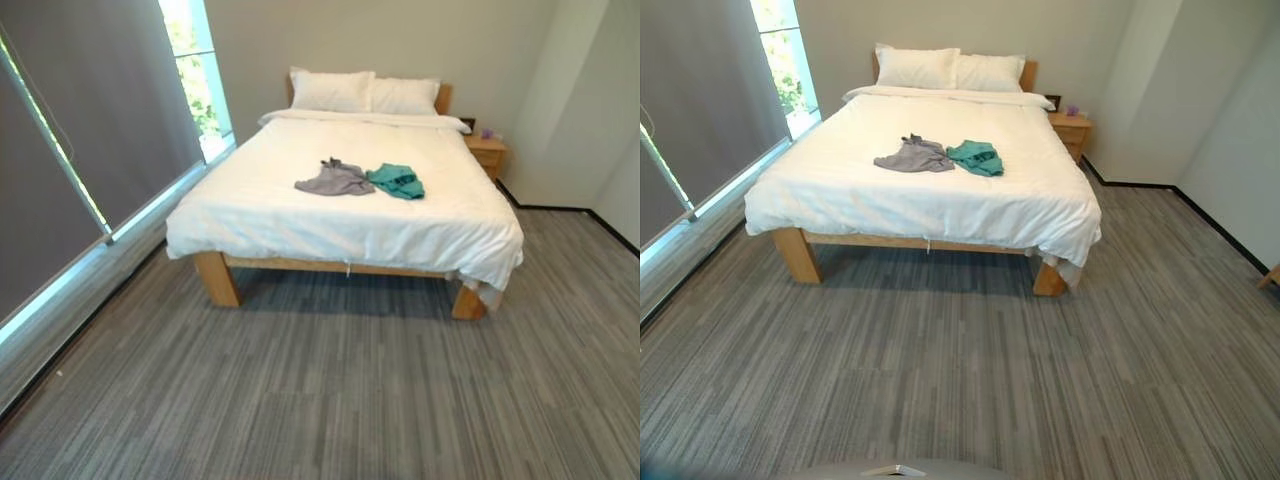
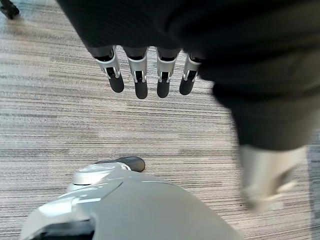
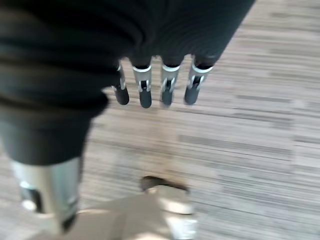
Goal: Pick up bed clothes into laundry basket.
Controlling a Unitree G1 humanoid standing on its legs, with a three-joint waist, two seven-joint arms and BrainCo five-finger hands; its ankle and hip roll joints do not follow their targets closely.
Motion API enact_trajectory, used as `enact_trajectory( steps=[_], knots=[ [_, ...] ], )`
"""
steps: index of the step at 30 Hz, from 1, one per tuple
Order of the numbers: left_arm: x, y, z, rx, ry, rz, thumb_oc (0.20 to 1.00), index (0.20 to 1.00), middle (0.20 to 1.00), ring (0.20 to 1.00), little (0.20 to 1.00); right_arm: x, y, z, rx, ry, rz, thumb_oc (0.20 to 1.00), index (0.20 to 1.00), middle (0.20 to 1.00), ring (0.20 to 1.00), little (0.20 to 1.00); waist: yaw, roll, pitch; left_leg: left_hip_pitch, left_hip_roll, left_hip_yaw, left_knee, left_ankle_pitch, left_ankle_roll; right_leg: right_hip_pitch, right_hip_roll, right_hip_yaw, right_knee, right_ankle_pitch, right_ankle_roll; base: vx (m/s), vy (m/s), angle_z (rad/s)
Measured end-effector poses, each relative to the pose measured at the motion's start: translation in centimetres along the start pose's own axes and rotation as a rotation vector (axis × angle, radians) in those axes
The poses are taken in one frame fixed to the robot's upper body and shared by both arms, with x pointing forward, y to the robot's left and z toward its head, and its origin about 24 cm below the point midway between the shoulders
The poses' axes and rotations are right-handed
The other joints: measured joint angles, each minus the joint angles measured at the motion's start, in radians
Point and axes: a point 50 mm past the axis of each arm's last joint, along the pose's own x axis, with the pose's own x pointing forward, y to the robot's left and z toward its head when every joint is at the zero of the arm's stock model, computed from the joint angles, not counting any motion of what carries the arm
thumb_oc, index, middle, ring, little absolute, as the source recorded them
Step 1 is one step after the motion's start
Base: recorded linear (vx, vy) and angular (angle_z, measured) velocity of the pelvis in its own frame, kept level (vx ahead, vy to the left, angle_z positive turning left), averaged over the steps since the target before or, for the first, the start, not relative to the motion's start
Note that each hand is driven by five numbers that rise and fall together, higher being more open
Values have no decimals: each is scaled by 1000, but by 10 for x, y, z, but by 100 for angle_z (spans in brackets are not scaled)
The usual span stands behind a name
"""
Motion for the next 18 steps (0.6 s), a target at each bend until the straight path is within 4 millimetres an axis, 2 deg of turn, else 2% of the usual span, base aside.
enact_trajectory(
  steps=[2,5,8,9,11,13,15,16,18],
  knots=[
    [0,0,-1,-2,2,-1,1000,1000,1000,1000,1000,0,-1,4,2,-13,-1,1000,1000,1000,1000,1000,1,1,-1,8,-3,0,-18,5,-1,1,-2,2,-6,2,2,7,5,-2],
    [0,0,-5,-23,13,1,1000,1000,1000,1000,1000,-1,-3,-8,60,31,-6,1000,1000,1000,1000,1000,2,3,-5,15,-4,0,-32,9,-1,9,-2,5,-25,9,9,56,21,-4],
    [0,0,-6,-104,20,-8,1000,1000,1000,1000,1000,-2,-12,-18,288,75,-30,1000,1000,1000,1000,1000,4,10,-8,18,-6,0,-41,13,0,15,-2,7,-39,21,6,29,19,-2],
    [0,-1,0,-124,6,-21,1000,1000,1000,1000,1000,-1,-18,-14,406,56,-39,1000,1000,1000,1000,1000,0,8,-10,29,-7,-1,-52,20,1,29,-3,7,-50,27,7,0,0,0],
    [0,-2,15,-92,-42,-36,1000,1000,1000,1000,1000,-1,-26,0,443,1,-42,1000,1000,1000,1000,1000,-4,16,-19,36,-8,-3,-64,28,-2,33,-3,7,-54,31,9,-3,9,3],
    [-1,-2,43,-7,-108,-39,1000,1000,1000,1000,1000,-2,-35,22,367,-60,-32,1000,1000,1000,1000,1000,-5,21,-15,33,-10,-10,-66,31,1,34,-4,3,-58,35,8,-27,4,7],
    [-7,-3,85,37,-210,-37,1000,1000,1000,1000,1000,-8,-48,70,321,-221,-42,1000,1000,1000,1000,1000,-8,26,-18,31,-10,-11,-73,38,1,31,-3,5,-69,42,11,-15,-2,-2],
    [-9,-4,96,41,-240,-37,1000,1000,1000,1000,1000,-11,-51,86,310,-285,-42,1000,1000,1000,1000,1000,-8,26,-18,31,-10,-12,-77,42,2,30,-2,5,-70,48,9,-44,-1,-5],
    [-21,-7,139,43,-376,-47,1000,1000,1000,1000,1000,-28,-53,136,281,-485,-30,1000,1000,1000,1000,1000,-11,33,-16,29,-9,-14,-83,52,-2,26,0,5,-72,50,10,-52,1,-1]
  ],
)
